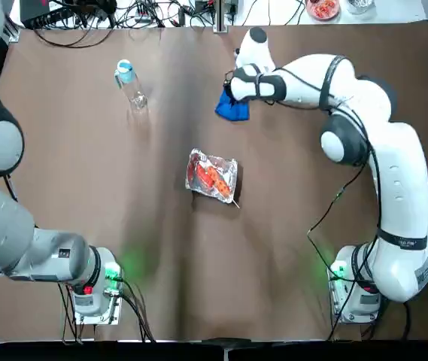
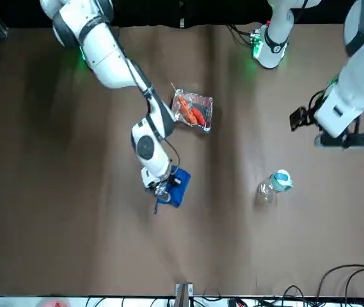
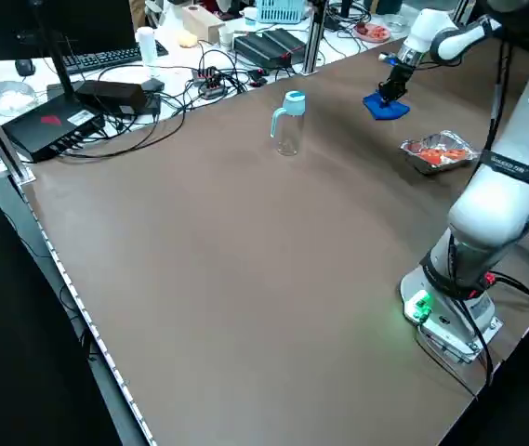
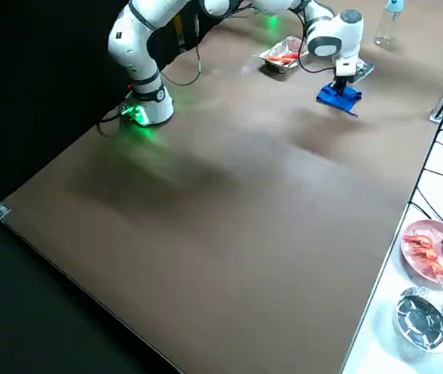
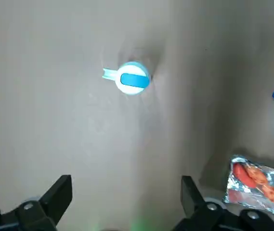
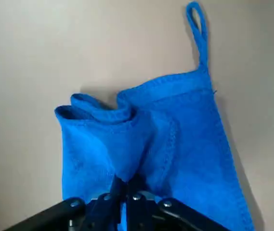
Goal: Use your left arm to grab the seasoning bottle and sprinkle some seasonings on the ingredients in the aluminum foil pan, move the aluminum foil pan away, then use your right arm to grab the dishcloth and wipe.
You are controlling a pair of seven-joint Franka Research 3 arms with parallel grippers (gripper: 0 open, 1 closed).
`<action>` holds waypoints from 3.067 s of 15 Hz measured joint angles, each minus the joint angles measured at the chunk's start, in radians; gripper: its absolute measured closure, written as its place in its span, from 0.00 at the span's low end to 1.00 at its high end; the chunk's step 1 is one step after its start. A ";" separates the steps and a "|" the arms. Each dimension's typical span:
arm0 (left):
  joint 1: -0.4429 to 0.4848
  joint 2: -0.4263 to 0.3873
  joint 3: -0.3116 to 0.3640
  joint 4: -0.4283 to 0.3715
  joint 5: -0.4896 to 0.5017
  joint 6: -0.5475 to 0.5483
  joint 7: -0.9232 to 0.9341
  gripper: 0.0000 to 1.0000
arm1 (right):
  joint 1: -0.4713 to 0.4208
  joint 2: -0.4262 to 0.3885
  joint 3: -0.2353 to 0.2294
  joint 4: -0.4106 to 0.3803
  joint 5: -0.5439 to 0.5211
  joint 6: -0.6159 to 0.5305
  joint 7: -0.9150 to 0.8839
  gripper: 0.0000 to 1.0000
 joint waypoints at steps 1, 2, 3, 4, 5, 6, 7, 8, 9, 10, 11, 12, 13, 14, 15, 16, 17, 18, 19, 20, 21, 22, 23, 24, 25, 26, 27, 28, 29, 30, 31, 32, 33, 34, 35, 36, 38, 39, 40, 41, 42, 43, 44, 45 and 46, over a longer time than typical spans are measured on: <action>-0.002 -0.028 0.005 -0.013 -0.010 -0.003 0.002 0.00 | -0.039 0.000 0.030 0.000 0.000 -0.013 -0.019 0.94; -0.003 -0.056 0.006 -0.030 -0.016 -0.003 0.002 0.00 | -0.071 0.000 0.058 -0.001 0.000 -0.023 -0.032 0.94; -0.004 -0.080 0.006 -0.047 -0.022 -0.003 0.004 0.00 | -0.089 0.002 0.076 -0.001 0.000 -0.026 -0.038 0.94; -0.005 -0.099 0.007 -0.062 -0.026 -0.003 0.010 0.00 | -0.093 0.003 0.083 -0.001 0.000 -0.024 -0.037 0.94; -0.005 -0.110 0.010 -0.071 -0.027 -0.003 0.025 0.00 | -0.089 0.004 0.090 -0.001 0.000 -0.018 -0.028 0.94; -0.004 -0.116 0.015 -0.077 -0.027 -0.003 0.049 0.00 | -0.078 0.007 0.096 -0.001 0.000 0.005 -0.009 0.94; -0.003 -0.117 0.020 -0.078 -0.027 -0.003 0.067 0.00 | -0.060 0.012 0.100 -0.001 0.000 0.051 0.011 0.94; 0.002 -0.116 0.027 -0.081 -0.027 -0.003 0.087 0.00 | -0.011 0.024 0.102 0.000 0.000 0.168 0.035 0.94; 0.002 -0.116 0.030 -0.083 -0.027 -0.003 0.090 0.00 | 0.017 0.031 0.103 0.000 0.000 0.220 0.041 0.94; 0.002 -0.116 0.030 -0.084 -0.027 -0.003 0.090 0.00 | 0.045 0.038 0.104 0.000 0.000 0.261 0.044 0.94; 0.002 -0.115 0.029 -0.085 -0.027 -0.003 0.090 0.00 | 0.071 0.045 0.104 0.000 0.000 0.297 0.046 0.94; 0.001 -0.114 0.029 -0.085 -0.027 -0.003 0.090 0.00 | 0.092 0.051 0.103 0.000 0.000 0.323 0.047 0.94; 0.000 -0.114 0.029 -0.086 -0.027 -0.003 0.090 0.00 | 0.106 0.057 0.103 0.000 0.000 0.338 0.048 0.94; 0.000 -0.113 0.029 -0.087 -0.027 -0.003 0.090 0.00 | 0.112 0.061 0.101 0.000 -0.001 0.342 0.047 0.94; 0.000 -0.113 0.029 -0.087 -0.027 -0.003 0.090 0.00 | 0.112 0.063 0.098 0.000 -0.004 0.342 0.045 0.94; 0.000 -0.112 0.029 -0.088 -0.027 -0.003 0.090 0.00 | 0.109 0.063 0.093 0.000 -0.011 0.339 0.044 0.94; 0.000 -0.112 0.029 -0.089 -0.027 -0.003 0.090 0.00 | 0.102 0.062 0.089 0.000 -0.021 0.328 0.043 0.94; 0.000 -0.112 0.029 -0.090 -0.027 -0.003 0.090 0.00 | 0.092 0.062 0.086 0.000 -0.031 0.302 0.041 0.94; 0.000 -0.112 0.029 -0.090 -0.027 -0.003 0.090 0.00 | 0.079 0.060 0.086 0.004 -0.036 0.271 0.038 0.94; 0.000 -0.112 0.029 -0.090 -0.027 -0.003 0.090 0.00 | 0.064 0.055 0.086 0.011 -0.038 0.221 0.027 0.94; 0.000 -0.112 0.029 -0.091 -0.027 -0.003 0.090 0.00 | 0.048 0.047 0.086 0.018 -0.038 0.159 0.010 0.94; 0.000 -0.112 0.029 -0.091 -0.027 -0.003 0.090 0.00 | 0.029 0.036 0.086 0.023 -0.038 0.091 -0.007 0.94; 0.000 -0.112 0.029 -0.091 -0.027 -0.003 0.090 0.00 | 0.011 0.027 0.086 0.027 -0.038 0.026 -0.024 0.94; 0.000 -0.112 0.029 -0.091 -0.027 -0.003 0.090 0.00 | -0.007 0.018 0.086 0.028 -0.038 -0.027 -0.038 0.94; 0.000 -0.112 0.029 -0.092 -0.027 -0.003 0.090 0.00 | -0.023 0.011 0.086 0.028 -0.038 -0.067 -0.048 0.94; 0.000 -0.112 0.029 -0.093 -0.026 -0.003 0.090 0.00 | -0.038 0.006 0.085 0.028 -0.038 -0.094 -0.054 0.94; 0.000 -0.112 0.029 -0.093 -0.017 -0.002 0.090 0.00 | -0.052 0.005 0.086 0.028 -0.038 -0.107 -0.059 0.94; 0.000 -0.112 0.029 -0.094 -0.008 0.001 0.090 0.00 | -0.066 0.005 0.086 0.028 -0.038 -0.111 -0.063 0.94; 0.000 -0.112 0.029 -0.094 -0.003 0.010 0.091 0.00 | -0.076 0.005 0.087 0.028 -0.038 -0.113 -0.068 0.94; 0.000 -0.112 0.028 -0.095 -0.002 0.020 0.093 0.00 | -0.082 0.004 0.088 0.028 -0.038 -0.115 -0.071 0.94; 0.000 -0.112 0.028 -0.095 -0.001 0.025 0.098 0.00 | -0.083 0.003 0.088 0.028 -0.038 -0.115 -0.073 0.94; 0.000 -0.112 0.028 -0.095 -0.001 0.028 0.102 0.00 | -0.082 -0.002 0.089 0.030 -0.038 -0.116 -0.073 0.94; 0.000 -0.112 0.027 -0.095 -0.001 0.030 0.104 0.00 | -0.082 -0.034 0.091 0.033 -0.038 -0.171 -0.074 0.94; 0.000 -0.112 0.027 -0.095 -0.001 0.030 0.105 0.00 | -0.083 -0.061 0.090 0.037 -0.038 -0.230 -0.074 0.94; 0.000 -0.112 0.027 -0.095 -0.001 0.031 0.105 0.00 | -0.087 -0.092 0.089 0.039 -0.038 -0.286 -0.074 0.94; 0.000 -0.112 0.027 -0.095 -0.001 0.032 0.103 0.00 | -0.094 -0.125 0.088 0.040 -0.038 -0.336 -0.074 0.94; 0.000 -0.112 0.027 -0.095 -0.001 0.033 0.101 0.00 | -0.125 -0.187 0.086 0.040 -0.039 -0.426 -0.084 0.94; 0.000 -0.112 0.027 -0.095 -0.001 0.033 0.101 0.00 | -0.146 -0.215 0.085 0.040 -0.040 -0.475 -0.100 0.94; 0.000 -0.112 0.027 -0.095 -0.001 0.033 0.099 0.00 | -0.170 -0.240 0.083 0.040 -0.040 -0.524 -0.115 0.94; 0.000 -0.112 0.027 -0.095 -0.001 0.033 0.098 0.00 | -0.198 -0.266 0.082 0.040 -0.040 -0.574 -0.132 0.94; 0.000 -0.112 0.027 -0.095 -0.001 0.033 0.098 0.00 | -0.230 -0.292 0.082 0.040 -0.041 -0.624 -0.160 0.94; 0.000 -0.112 0.027 -0.095 -0.001 0.033 0.097 0.00 | -0.263 -0.315 0.081 0.040 -0.041 -0.675 -0.199 0.94; 0.000 -0.112 0.027 -0.095 -0.001 0.033 0.097 0.00 | -0.299 -0.336 0.079 0.040 -0.041 -0.727 -0.244 0.94; 0.000 -0.112 0.027 -0.096 -0.001 0.033 0.097 0.00 | -0.335 -0.352 0.079 0.040 -0.041 -0.773 -0.290 0.94; 0.000 -0.112 0.027 -0.096 -0.001 0.033 0.097 0.00 | -0.372 -0.364 0.077 0.039 -0.043 -0.814 -0.341 0.94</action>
